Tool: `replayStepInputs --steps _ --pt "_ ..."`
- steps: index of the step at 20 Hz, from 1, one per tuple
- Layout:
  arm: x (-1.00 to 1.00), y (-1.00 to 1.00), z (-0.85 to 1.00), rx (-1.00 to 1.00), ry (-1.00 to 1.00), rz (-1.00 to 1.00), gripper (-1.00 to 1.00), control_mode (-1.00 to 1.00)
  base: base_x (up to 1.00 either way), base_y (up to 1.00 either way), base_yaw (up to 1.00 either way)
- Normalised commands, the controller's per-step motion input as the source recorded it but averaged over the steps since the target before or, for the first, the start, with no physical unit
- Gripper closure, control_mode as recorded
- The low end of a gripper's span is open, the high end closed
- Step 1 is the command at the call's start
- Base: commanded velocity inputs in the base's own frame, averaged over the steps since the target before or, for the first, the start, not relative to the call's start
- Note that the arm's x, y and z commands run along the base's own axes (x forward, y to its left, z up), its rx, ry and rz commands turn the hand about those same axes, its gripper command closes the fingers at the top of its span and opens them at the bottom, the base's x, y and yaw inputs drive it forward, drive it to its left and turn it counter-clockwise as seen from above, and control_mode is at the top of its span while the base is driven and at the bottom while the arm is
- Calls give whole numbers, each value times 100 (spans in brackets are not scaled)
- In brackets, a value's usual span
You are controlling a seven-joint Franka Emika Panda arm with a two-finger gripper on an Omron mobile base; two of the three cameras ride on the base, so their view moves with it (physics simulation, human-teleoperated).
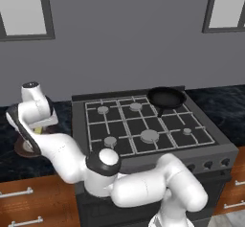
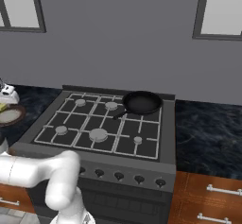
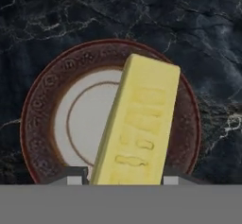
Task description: Pick up the butter stick and place it in the pan. Then turn on the burner for the pan.
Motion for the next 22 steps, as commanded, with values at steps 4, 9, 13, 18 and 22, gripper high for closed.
replayStepInputs --steps 4,9,13,18,22 --pt "-48 -96 20 18 -18 -15 100 -100 0 0 0" --pt "-51 -92 19 8 -7 -14 100 -100 0 0 0" --pt "-29 -78 37 0 -6 -11 100 -100 0 0 0" --pt "-7 -79 48 0 -5 -6 100 -100 0 0 0" --pt "0 -83 46 2 -1 -5 100 -100 0 0 0"
